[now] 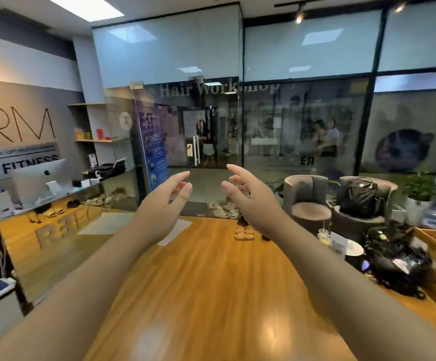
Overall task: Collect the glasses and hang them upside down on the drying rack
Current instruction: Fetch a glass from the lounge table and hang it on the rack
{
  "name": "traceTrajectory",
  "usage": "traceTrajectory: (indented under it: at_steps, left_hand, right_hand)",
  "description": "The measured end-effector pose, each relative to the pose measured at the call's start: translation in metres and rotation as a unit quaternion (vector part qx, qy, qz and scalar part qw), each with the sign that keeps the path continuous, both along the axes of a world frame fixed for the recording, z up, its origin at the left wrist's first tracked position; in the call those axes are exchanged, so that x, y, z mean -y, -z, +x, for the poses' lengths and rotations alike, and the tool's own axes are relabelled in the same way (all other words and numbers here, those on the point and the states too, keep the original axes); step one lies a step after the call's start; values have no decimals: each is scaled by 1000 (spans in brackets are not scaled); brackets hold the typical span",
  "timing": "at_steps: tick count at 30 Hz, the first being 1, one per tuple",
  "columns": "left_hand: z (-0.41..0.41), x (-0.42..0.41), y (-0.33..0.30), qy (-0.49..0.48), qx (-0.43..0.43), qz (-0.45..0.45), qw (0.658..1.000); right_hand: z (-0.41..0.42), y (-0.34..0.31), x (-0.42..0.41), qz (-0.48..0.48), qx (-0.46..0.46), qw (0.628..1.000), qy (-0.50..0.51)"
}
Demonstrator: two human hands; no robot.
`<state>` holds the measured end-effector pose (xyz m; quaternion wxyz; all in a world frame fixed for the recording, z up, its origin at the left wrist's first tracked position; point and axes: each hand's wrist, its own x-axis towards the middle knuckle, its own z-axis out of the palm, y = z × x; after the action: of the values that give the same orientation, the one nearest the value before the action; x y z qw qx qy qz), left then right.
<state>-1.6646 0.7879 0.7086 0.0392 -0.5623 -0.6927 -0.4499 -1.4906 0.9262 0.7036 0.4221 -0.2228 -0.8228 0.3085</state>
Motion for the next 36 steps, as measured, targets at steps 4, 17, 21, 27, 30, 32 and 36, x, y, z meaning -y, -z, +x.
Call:
traceTrajectory:
  at_steps: [4,17,21,27,30,32,36]
  left_hand:
    - [-18,-96,-10,38,4,16,999]
    - [-61,-382,28,216,58,-6,975]
    - [-72,-473,41,268,57,-39,961]
    - [-54,-610,65,349,51,-88,932]
    - [-29,-674,83,367,43,-93,925]
    - [-10,-717,96,375,41,-98,921]
    - [31,-809,121,377,39,-117,918]
  right_hand:
    - [-11,-9,-80,5,8,999,43]
    - [-47,29,-292,-41,-18,987,153]
    - [-43,37,-358,-53,-7,972,229]
    - [-16,71,-456,-77,18,942,326]
    - [7,92,-513,-87,32,930,356]
    - [28,107,-557,-98,39,924,369]
    - [76,133,-652,-115,64,914,383]
